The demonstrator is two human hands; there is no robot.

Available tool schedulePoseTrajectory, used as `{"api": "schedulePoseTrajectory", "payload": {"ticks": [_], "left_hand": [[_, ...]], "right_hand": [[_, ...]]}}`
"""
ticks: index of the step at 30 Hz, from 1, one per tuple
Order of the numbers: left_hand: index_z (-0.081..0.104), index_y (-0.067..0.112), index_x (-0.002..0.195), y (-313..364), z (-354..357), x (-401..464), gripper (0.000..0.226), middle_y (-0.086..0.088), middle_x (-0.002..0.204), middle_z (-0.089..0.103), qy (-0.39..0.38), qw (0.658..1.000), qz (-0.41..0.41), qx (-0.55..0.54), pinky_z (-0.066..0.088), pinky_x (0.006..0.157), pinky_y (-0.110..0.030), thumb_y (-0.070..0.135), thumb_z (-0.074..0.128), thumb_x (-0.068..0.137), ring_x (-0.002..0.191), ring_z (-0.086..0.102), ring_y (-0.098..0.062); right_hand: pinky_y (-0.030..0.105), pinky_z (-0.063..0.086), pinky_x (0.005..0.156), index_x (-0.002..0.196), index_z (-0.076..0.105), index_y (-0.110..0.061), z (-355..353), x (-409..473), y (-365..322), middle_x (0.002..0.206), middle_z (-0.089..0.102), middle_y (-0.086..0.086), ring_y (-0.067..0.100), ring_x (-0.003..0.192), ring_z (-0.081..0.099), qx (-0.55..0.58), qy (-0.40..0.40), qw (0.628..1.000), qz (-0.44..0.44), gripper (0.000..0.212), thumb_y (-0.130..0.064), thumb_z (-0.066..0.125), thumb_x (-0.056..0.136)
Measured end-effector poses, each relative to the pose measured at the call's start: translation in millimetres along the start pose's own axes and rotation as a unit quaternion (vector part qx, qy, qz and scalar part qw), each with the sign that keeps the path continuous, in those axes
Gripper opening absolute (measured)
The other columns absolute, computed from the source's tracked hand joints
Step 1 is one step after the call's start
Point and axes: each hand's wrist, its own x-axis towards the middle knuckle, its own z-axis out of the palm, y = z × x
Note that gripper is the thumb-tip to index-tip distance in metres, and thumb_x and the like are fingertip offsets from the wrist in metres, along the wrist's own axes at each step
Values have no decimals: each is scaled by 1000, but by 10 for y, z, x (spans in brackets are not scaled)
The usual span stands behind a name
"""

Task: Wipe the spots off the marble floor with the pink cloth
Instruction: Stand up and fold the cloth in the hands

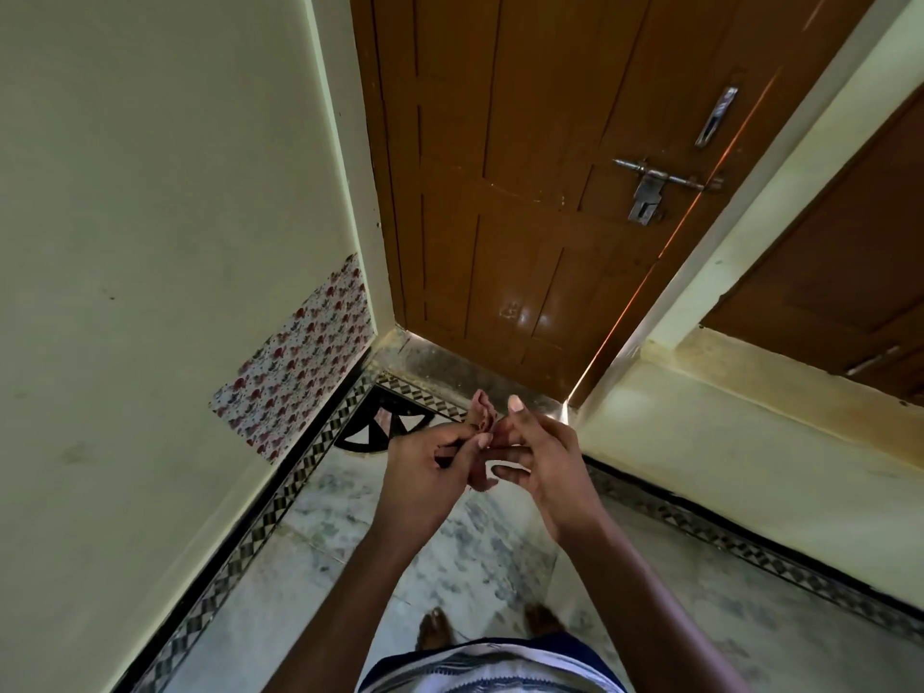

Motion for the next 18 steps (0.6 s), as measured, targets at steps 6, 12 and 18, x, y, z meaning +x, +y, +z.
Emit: {"api": "schedulePoseTrajectory", "payload": {"ticks": [6,12,18], "left_hand": [[86,16,98,8,58,-60,12,-7,77,80,-3,999,-20,-32,62,56,-25,13,75,99,63,76,-22],[77,21,81,-59,55,-10,25,-2,68,72,71,992,-87,-58,54,56,-35,26,68,103,61,67,-17],[64,34,95,351,-129,239,17,28,92,71,37,998,48,16,54,73,-15,36,54,109,87,69,2]], "right_hand": [[33,64,75,102,71,6,-33,6,2,104,79,24,36,99,80,27,15,999,6,13,-5,63,105],[46,51,86,77,55,9,-239,60,136,79,61,21,29,80,59,-34,15,998,-55,20,2,56,96],[44,64,73,78,47,1,-567,-11,39,111,71,25,34,107,72,173,-96,979,-58,13,2,51,65]]}}
